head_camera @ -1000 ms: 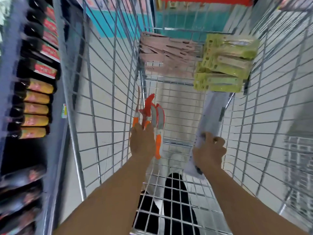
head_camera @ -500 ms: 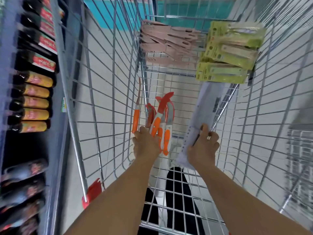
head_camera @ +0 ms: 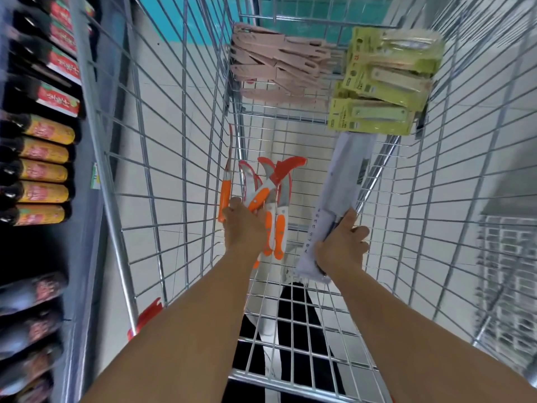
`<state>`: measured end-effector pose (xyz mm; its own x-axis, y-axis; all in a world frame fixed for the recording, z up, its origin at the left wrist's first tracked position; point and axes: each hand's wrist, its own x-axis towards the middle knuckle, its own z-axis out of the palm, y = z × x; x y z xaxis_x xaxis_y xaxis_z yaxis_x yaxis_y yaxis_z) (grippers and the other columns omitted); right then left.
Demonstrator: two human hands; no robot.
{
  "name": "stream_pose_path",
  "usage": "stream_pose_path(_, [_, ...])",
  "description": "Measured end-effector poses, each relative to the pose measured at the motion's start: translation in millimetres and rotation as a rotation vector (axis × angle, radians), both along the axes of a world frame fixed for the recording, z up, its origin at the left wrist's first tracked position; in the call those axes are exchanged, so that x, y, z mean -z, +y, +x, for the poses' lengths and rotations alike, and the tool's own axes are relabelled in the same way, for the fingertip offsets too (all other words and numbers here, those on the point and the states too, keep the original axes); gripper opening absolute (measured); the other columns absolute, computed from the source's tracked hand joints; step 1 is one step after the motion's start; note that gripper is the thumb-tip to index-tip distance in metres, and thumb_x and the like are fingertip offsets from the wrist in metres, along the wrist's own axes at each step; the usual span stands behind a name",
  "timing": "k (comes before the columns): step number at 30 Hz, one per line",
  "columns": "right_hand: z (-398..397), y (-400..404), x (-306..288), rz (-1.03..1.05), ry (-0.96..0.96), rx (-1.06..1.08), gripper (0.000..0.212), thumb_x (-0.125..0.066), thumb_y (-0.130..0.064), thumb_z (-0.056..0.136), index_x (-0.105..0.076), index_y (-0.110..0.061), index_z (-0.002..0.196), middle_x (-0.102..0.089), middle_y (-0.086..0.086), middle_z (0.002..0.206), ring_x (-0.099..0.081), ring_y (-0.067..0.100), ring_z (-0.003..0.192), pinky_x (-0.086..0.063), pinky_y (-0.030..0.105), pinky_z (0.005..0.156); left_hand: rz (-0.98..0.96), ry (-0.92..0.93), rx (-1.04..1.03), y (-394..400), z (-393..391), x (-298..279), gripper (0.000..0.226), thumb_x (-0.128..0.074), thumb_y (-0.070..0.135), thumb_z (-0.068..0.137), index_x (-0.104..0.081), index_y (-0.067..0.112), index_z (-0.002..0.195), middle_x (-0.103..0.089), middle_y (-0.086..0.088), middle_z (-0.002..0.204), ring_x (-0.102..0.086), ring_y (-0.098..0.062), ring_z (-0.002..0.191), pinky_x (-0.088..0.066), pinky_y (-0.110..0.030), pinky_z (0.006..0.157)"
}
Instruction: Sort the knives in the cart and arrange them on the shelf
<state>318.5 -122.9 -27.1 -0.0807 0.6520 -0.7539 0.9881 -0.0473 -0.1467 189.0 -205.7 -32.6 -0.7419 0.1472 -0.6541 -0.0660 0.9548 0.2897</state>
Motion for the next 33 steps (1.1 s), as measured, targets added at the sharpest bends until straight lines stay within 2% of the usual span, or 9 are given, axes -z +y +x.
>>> stream_pose_path(3, [1.1, -0.3, 1.3, 0.008, 0.000, -0.015, 0.099, -0.067, -0.025, 0.084, 0.007, -0.014, 0.149, -0.022, 0.022, 0.138, -0.036, 0.041, 0.122, -0.040, 0.045, 0.098, 0.001, -0.018, -0.046, -4.0, 0.3, -0.4, 0.054, -0.062, 0.024, 0.088, -0.035, 0.003, 0.130, -0.051, -0.017, 0.123, -0.054, -0.037, 0.109, -0.050, -0.048, 0.088])
stream_pose_path(6, [1.1, 0.1, 2.2, -0.002, 0.001, -0.010, 0.097, -0.065, -0.023, 0.085, 0.007, -0.014, 0.150, -0.020, 0.023, 0.139, -0.034, 0.042, 0.122, -0.039, 0.045, 0.098, -0.037, -0.015, -0.056, -14.2, 1.4, -6.1, 0.039, -0.062, 0.023, 0.089, -0.043, 0.004, 0.117, -0.062, -0.012, 0.107, -0.062, -0.033, 0.096, -0.052, -0.038, 0.074])
stream_pose_path(10, [-0.4, 1.4, 0.5, -0.016, -0.021, -0.036, 0.099, -0.065, -0.020, 0.085, 0.010, -0.012, 0.149, -0.016, 0.024, 0.142, -0.029, 0.041, 0.127, -0.037, 0.046, 0.104, -0.092, -0.028, 0.029, -20.2, 1.7, -18.9, 0.027, -0.056, 0.016, 0.090, -0.047, 0.007, 0.114, -0.059, -0.006, 0.098, -0.058, -0.027, 0.087, -0.044, -0.034, 0.068])
stream_pose_path(14, [2.1, -0.4, 1.3, 0.017, 0.003, -0.085, 0.099, -0.066, -0.016, 0.084, 0.008, -0.018, 0.150, -0.020, 0.020, 0.138, -0.031, 0.038, 0.122, -0.041, 0.041, 0.090, -0.096, -0.110, 0.010, -22.2, 1.3, -26.1, 0.057, -0.056, 0.003, 0.081, -0.030, 0.009, 0.132, -0.051, -0.014, 0.118, -0.057, -0.034, 0.101, -0.050, -0.041, 0.077])
stream_pose_path(17, [4.2, -1.8, 2.7, 0.053, 0.026, -0.181, 0.094, -0.064, -0.016, 0.085, 0.003, -0.022, 0.151, -0.022, 0.019, 0.136, -0.031, 0.036, 0.121, -0.042, 0.038, 0.080, -0.064, -0.035, -0.060, -16.7, 4.0, -31.7, 0.072, -0.064, 0.015, 0.078, -0.023, 0.009, 0.137, -0.040, -0.015, 0.127, -0.052, -0.036, 0.110, -0.048, -0.044, 0.085])
stream_pose_path(20, [4.0, -2.7, 4.7, 0.065, 0.040, -0.184, 0.088, -0.062, -0.018, 0.087, -0.001, -0.025, 0.150, -0.023, 0.017, 0.134, -0.031, 0.034, 0.120, -0.043, 0.039, 0.080, -0.049, 0.061, -0.063, -6.5, 1.0, -29.7, 0.076, -0.063, 0.046, 0.080, -0.027, 0.009, 0.135, -0.043, -0.013, 0.127, -0.051, -0.034, 0.113, -0.048, -0.046, 0.088])
stream_pose_path(24, [3.4, -3.1, 9.0, 0.085, 0.020, -0.213, 0.088, -0.062, -0.030, 0.088, 0.000, -0.023, 0.150, -0.026, 0.019, 0.134, -0.033, 0.036, 0.120, -0.046, 0.041, 0.083, -0.077, -0.017, 0.049, 7.1, -9.4, -21.2, 0.088, -0.057, 0.072, 0.072, -0.038, 0.012, 0.134, -0.051, -0.009, 0.125, -0.054, -0.030, 0.112, -0.048, -0.042, 0.084])
stream_pose_path(30, [1.7, -0.1, 10.8, 0.078, -0.002, -0.251, 0.087, -0.058, -0.025, 0.090, 0.004, -0.023, 0.151, -0.026, 0.018, 0.135, -0.038, 0.038, 0.118, -0.045, 0.041, 0.085, -0.114, 0.064, 0.331, 18.1, -13.1, -4.7, 0.070, -0.060, 0.057, 0.081, -0.038, 0.018, 0.135, -0.045, -0.010, 0.122, -0.052, -0.029, 0.109, -0.046, -0.037, 0.072])
stream_pose_path(33, [1.5, 1.0, 8.7, 0.051, 0.009, -0.269, 0.090, -0.060, -0.025, 0.089, 0.005, -0.022, 0.151, -0.026, 0.019, 0.137, -0.044, 0.039, 0.116, -0.045, 0.041, 0.085, -0.141, 0.083, 0.308, 18.7, -15.7, -5.2, 0.052, -0.061, 0.043, 0.089, -0.043, 0.011, 0.127, -0.044, -0.011, 0.122, -0.056, -0.030, 0.103, -0.045, -0.037, 0.070])
